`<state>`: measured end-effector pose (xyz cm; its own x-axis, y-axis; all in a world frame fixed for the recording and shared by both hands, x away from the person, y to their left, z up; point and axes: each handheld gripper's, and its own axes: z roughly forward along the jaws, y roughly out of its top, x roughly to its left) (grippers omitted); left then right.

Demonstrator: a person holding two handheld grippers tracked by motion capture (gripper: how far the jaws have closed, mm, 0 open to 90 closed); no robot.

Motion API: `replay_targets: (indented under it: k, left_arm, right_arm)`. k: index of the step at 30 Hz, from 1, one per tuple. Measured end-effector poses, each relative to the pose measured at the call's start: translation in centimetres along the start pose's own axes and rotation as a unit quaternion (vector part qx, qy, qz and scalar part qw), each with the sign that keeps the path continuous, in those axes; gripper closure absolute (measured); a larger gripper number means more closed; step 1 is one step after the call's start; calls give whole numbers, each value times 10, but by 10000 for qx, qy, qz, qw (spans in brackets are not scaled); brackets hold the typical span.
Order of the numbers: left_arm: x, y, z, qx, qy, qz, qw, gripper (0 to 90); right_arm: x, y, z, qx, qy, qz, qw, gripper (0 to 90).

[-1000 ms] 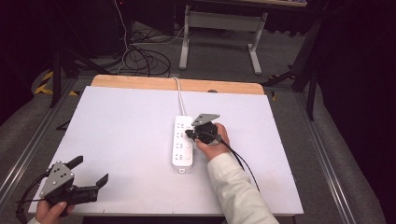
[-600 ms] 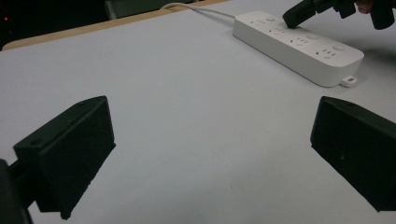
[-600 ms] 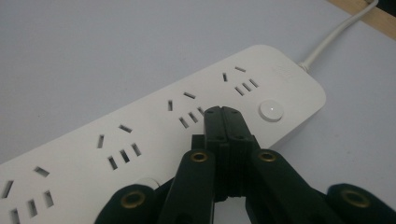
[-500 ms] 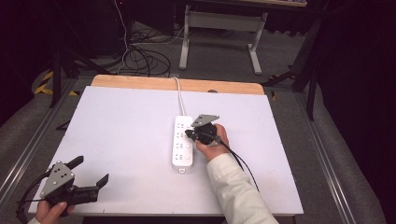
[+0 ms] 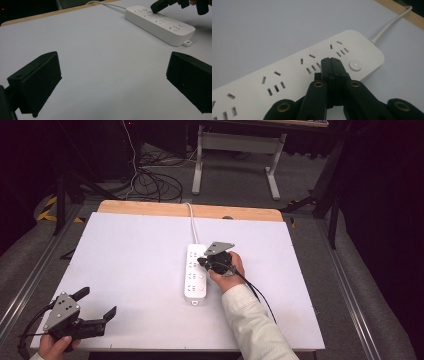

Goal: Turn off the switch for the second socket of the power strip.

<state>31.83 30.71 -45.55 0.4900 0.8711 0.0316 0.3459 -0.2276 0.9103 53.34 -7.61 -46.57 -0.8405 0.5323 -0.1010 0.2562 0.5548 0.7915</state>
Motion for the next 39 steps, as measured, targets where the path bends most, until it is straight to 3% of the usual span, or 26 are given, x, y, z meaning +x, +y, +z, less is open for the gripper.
replay_targets:
  k: [2,5,16,23,39]
  left_arm:
    - [1,0,0,6,20,27,10000,5]
    - [1,0,0,7,8,-8,10000,5]
    - [0,0,1,17,28,1,10000,5]
    - [0,0,1,20,23,-20,10000,4]
    - [0,1,3,4,-12,-18,10000,5]
  right_arm:
    - [1,2,-6,-234,-12,46,9997,900]
    - [2,6,-12,-359,1,51,9993,900]
    - [3,18,-41,-675,-105,16,9977,874]
    - [4,20,-44,-681,-115,-6,9976,823]
    - [8,24,-59,-849,-70,30,9964,411]
